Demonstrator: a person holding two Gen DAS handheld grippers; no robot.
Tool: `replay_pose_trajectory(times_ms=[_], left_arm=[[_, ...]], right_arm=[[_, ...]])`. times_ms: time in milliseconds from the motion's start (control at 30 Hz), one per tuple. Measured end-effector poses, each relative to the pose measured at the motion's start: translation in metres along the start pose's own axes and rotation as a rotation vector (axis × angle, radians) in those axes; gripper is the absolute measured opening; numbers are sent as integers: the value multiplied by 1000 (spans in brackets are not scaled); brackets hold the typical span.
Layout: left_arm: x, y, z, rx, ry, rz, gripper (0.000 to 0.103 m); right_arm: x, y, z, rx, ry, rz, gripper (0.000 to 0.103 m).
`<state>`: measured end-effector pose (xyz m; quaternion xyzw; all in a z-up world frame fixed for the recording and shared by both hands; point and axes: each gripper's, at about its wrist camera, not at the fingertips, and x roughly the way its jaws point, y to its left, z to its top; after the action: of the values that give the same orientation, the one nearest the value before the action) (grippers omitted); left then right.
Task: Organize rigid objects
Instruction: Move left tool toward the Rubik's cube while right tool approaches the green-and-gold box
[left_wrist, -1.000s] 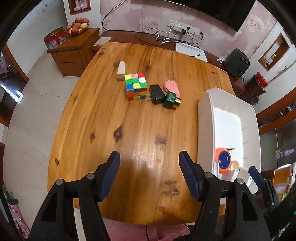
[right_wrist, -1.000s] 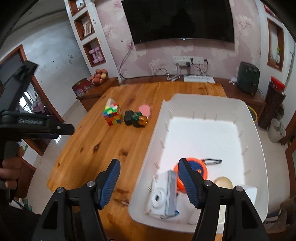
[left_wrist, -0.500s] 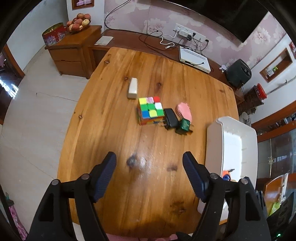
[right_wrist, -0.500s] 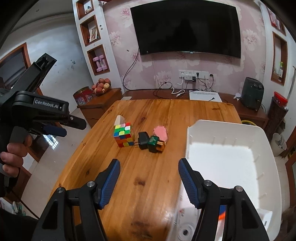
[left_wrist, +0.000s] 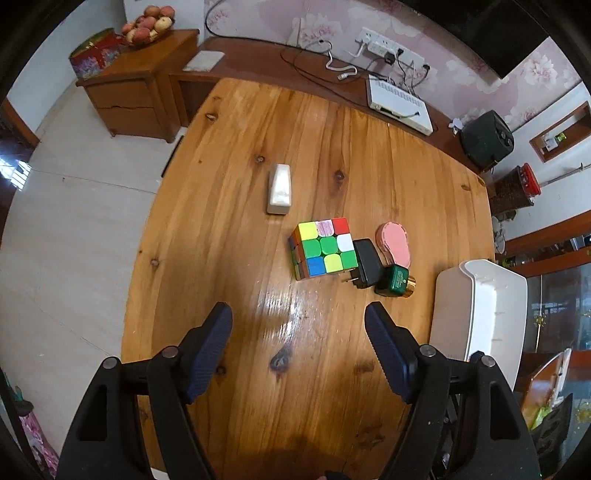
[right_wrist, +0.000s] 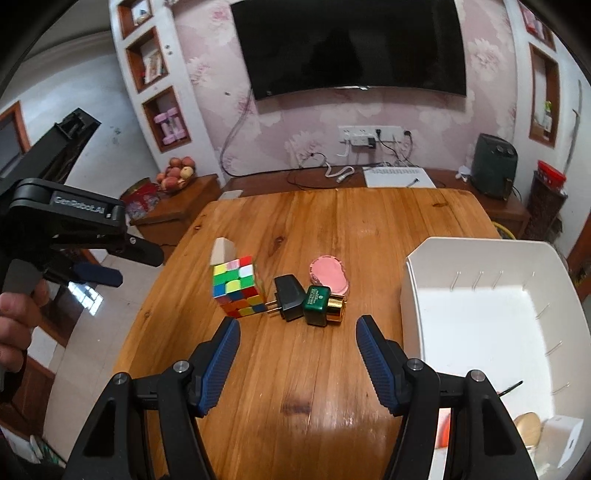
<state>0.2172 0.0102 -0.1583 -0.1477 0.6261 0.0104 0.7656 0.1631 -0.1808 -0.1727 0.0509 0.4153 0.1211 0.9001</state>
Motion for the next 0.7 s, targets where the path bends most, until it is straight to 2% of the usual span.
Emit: replay_pose_trajectory(times_ms=[467, 533, 700], left_arm=[[62, -4, 40, -7, 161, -133, 78], [69, -5, 41, -13, 186, -145, 81], [82, -8, 44, -17, 226, -171, 82]], right_arm=[[71, 6, -2, 79, 28, -176, 66], [78, 6, -4, 83, 31, -183, 66], [93, 4, -8, 92, 33, -199, 66]])
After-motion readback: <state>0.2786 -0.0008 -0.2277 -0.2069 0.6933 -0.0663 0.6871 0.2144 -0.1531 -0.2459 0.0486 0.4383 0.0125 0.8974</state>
